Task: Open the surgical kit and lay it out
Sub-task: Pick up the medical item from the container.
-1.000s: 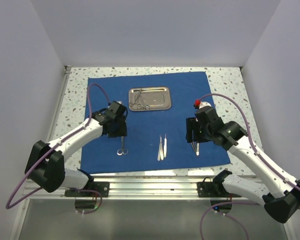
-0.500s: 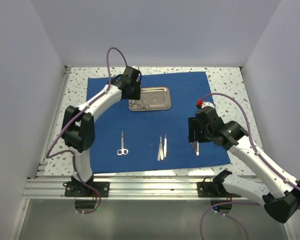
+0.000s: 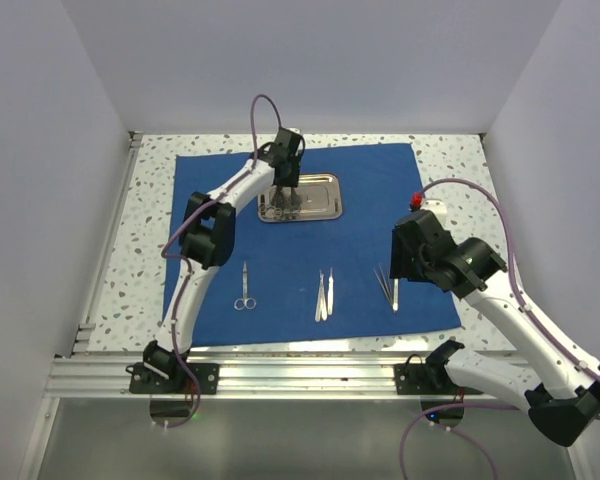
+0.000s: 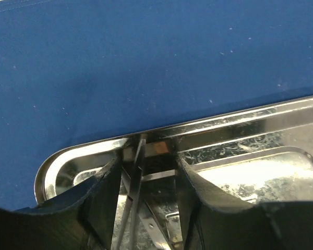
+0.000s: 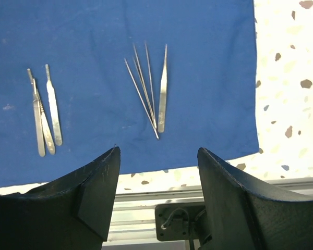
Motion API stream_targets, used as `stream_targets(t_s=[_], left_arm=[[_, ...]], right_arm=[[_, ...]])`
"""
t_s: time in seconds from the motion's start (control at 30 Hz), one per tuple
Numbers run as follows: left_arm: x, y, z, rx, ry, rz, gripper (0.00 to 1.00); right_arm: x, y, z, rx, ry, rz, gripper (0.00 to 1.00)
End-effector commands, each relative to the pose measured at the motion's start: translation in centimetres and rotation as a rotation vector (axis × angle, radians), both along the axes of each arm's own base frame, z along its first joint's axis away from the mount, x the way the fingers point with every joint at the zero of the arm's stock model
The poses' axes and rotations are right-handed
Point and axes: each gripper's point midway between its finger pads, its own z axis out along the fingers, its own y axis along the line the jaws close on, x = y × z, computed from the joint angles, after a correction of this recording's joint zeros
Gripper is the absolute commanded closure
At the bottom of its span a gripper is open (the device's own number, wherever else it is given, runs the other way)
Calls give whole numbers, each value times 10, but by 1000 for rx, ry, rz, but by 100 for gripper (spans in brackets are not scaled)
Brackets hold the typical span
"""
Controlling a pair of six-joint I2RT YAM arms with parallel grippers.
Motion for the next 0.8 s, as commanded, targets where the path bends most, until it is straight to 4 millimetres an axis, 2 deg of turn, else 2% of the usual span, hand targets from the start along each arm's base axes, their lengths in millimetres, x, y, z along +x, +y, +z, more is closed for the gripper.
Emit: stream_targets(t_s=[0.0,0.23,0.53,0.6,0.63,0.77], left_arm=[[23,16,18,4,-71,58,52],[21,19,-12,12,-20,54,53],[8,22,-30,24,24,41,81],[5,23,-32,28,36,40,92],[4,23,-33,29,40,41,100],[2,24,-30,26,46,51,100]], right_arm=[[1,-13,13,-33,-33,-68,35],[8,-11,10,-69,-15,-60,35],[22,-3,12,-92,-21,-36,35],[22,-2,13,-88,-22,-33,35],[22,-2,12,-87,-20,-33,35],[20,1,11,-66,-17,-25,35]])
